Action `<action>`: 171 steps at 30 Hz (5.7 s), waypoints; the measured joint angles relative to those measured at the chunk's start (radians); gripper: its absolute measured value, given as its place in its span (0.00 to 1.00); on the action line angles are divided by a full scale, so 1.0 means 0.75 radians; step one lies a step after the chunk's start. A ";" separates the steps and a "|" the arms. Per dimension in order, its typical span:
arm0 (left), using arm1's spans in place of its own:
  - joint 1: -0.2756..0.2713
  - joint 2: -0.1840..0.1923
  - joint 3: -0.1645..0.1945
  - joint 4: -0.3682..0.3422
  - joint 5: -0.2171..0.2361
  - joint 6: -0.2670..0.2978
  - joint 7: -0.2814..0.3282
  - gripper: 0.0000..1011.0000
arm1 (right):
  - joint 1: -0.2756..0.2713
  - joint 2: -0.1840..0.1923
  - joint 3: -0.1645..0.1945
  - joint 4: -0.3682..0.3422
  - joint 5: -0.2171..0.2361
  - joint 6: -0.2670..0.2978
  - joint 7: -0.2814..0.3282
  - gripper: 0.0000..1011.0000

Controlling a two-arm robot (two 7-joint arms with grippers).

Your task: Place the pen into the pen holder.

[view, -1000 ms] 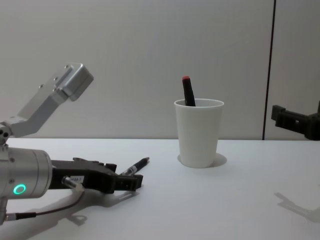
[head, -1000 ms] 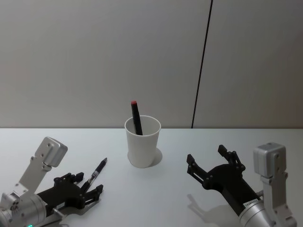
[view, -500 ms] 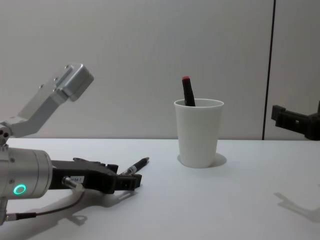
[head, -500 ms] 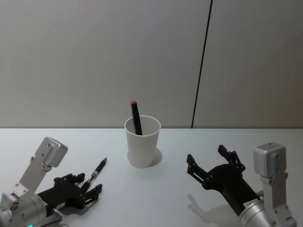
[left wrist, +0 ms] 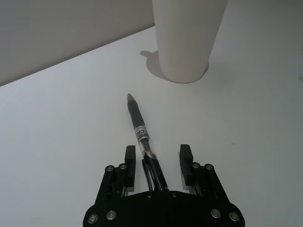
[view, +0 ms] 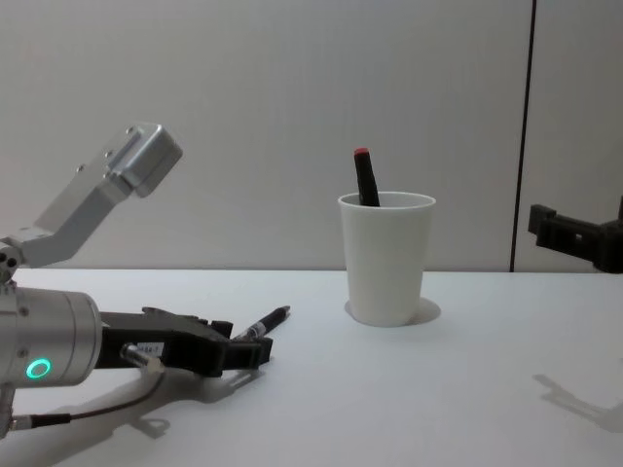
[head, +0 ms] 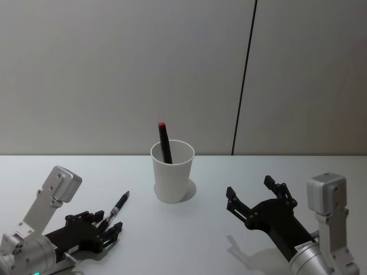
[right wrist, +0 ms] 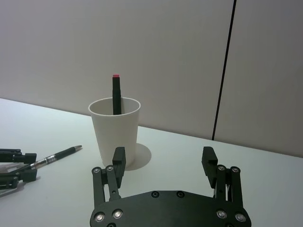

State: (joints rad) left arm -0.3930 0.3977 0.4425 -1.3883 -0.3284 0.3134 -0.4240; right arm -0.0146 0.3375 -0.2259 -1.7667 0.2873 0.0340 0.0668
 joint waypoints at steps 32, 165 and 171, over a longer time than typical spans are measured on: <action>0.000 0.000 0.000 0.000 0.001 0.000 0.001 0.36 | 0.000 0.000 0.000 0.000 0.000 0.000 0.000 0.99; -0.246 0.062 -0.041 0.257 0.015 -0.640 -0.276 0.17 | 0.000 0.000 0.000 0.000 0.000 0.000 0.000 0.99; -0.277 0.053 -0.024 0.249 0.023 -0.737 -0.325 0.17 | 0.000 0.000 0.000 0.000 0.000 0.000 0.000 0.99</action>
State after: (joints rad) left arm -0.6006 0.4374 0.4244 -1.2017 -0.3108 -0.2394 -0.6675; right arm -0.0146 0.3374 -0.2259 -1.7668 0.2874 0.0340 0.0668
